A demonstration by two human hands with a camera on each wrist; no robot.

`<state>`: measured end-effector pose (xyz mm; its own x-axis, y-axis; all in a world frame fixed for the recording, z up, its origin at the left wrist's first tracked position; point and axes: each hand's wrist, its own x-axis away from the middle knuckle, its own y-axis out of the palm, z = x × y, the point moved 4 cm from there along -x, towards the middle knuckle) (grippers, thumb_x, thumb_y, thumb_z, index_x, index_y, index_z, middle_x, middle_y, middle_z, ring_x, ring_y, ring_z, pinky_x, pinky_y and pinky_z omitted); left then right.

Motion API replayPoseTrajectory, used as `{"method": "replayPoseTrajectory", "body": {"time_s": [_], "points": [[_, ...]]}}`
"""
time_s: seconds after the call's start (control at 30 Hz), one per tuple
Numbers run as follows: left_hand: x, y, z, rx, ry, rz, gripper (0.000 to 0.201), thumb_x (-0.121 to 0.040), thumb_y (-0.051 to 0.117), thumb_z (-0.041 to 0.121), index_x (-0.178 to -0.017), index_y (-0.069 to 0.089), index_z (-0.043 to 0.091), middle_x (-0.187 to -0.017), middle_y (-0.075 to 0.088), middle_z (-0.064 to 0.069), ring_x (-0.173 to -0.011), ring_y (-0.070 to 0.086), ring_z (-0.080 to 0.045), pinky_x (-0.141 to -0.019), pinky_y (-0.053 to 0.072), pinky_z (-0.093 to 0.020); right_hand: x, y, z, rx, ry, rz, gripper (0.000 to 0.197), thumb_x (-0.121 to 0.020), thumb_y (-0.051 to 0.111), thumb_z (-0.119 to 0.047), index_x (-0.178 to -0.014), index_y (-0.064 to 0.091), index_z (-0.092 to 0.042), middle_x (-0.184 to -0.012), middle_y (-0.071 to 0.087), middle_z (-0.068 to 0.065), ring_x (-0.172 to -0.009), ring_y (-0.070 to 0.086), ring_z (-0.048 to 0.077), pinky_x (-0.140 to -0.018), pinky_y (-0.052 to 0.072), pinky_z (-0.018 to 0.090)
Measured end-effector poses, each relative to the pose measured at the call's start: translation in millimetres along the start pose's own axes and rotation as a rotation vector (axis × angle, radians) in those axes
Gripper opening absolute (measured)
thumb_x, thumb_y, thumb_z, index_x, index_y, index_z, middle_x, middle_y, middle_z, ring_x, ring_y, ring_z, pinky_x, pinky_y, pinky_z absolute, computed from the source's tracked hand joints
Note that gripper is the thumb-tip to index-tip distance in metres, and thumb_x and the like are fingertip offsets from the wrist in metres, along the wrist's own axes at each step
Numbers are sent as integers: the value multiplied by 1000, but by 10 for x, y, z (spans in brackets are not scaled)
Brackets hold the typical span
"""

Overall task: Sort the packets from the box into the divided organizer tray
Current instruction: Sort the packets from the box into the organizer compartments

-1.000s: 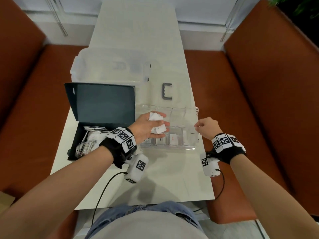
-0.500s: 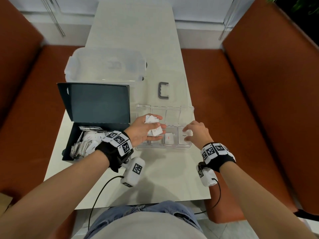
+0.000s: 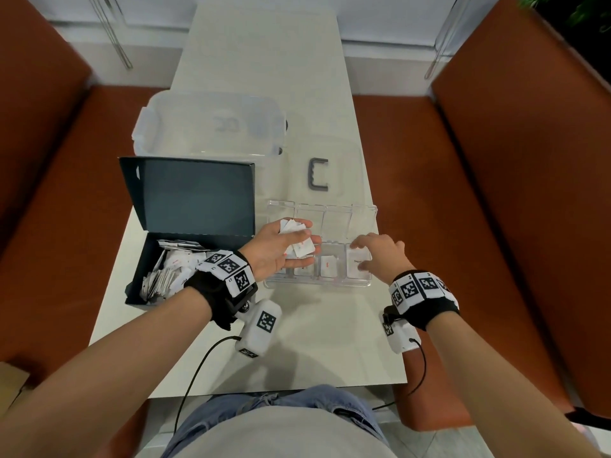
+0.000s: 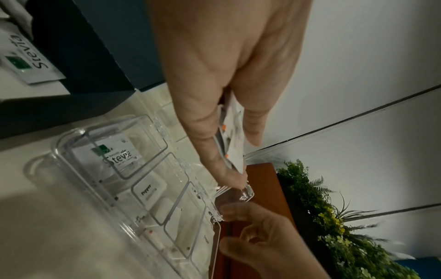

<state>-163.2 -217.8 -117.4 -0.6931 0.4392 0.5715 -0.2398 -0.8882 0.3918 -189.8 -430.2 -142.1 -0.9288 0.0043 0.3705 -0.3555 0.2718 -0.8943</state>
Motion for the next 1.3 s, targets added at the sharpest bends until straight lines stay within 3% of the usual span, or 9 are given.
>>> {"method": "replayPoseTrajectory", "body": {"time_s": [0.1, 0.17, 0.23, 0.47, 0.6, 0.83, 0.93, 1.2, 1.3], "points": [[11, 15, 20, 75, -58, 10, 24, -97, 56, 18, -118, 58, 8, -107, 71, -19, -95, 71, -30, -75, 60, -40, 5, -233, -225, -262, -73, 91, 29, -87, 65, -14, -115, 62, -21, -110, 63, 0, -87, 54, 13, -89, 46, 31], [28, 25, 40, 146, -85, -22, 27, -99, 47, 13, -123, 55, 6, -111, 69, -22, -98, 70, -32, -79, 59, -43, 12, -348, -424, -362, -136, 137, 23, -88, 64, -15, -111, 64, -19, -101, 65, -1, -74, 53, 6, -70, 42, 7], [46, 24, 58, 179, -84, -50, 32, -96, 39, 1, -125, 53, 6, -116, 66, -25, -101, 68, -35, -81, 58, -44, 13, -417, -605, -432, -175, 172, 21, -90, 62, -16, -110, 65, -18, -95, 65, -2, -70, 52, -1, -62, 38, 2], [58, 7, 91, 38, 40, -39, 40, -91, 48, -16, -124, 56, 5, -109, 67, -12, -89, 72, -23, -76, 60, -42, -2, -472, -934, -545, -214, 177, 29, -88, 65, -20, -117, 63, -18, -86, 64, -1, -72, 55, 7, -71, 41, 17], [59, -12, 81, -50, 79, 5, 36, -90, 55, -11, -123, 56, 4, -112, 64, -13, -100, 67, -24, -76, 60, -41, -37, -494, -890, -567, -196, 181, 21, -81, 72, -12, -101, 71, -17, -68, 57, -4, -61, 51, 2, -63, 39, 5], [77, -169, 75, -73, 76, 85, 35, -94, 50, -10, -126, 53, 4, -116, 65, -24, -102, 68, -30, -79, 60, -40, -158, -321, -414, -495, 69, 172, 9, -86, 67, -8, -92, 72, -8, -84, 66, 5, -76, 56, 11, -73, 45, 19], [91, -202, 71, -68, 69, 92, 35, -94, 49, -11, -125, 53, 5, -116, 64, -24, -103, 67, -32, -81, 59, -41, -238, -83, -342, -420, 134, 82, 11, -86, 64, -5, -92, 72, -7, -91, 68, 11, -78, 57, 16, -68, 47, 23], [127, -232, 53, -50, 59, 103, 36, -94, 48, -12, -126, 52, 4, -115, 65, -24, -101, 67, -30, -79, 59, -39, -364, 268, -371, -265, 162, -44, 16, -83, 62, -4, -87, 71, -16, -98, 70, 8, -95, 64, 27, -89, 52, 38], [138, -254, 45, -43, 52, 104, 37, -94, 49, -11, -127, 52, 4, -117, 64, -24, -107, 66, -33, -81, 59, -41, -357, 308, -375, -168, 103, -55, 23, -81, 67, -9, -100, 69, -21, -107, 68, -1, -104, 61, 22, -96, 47, 40]]}}
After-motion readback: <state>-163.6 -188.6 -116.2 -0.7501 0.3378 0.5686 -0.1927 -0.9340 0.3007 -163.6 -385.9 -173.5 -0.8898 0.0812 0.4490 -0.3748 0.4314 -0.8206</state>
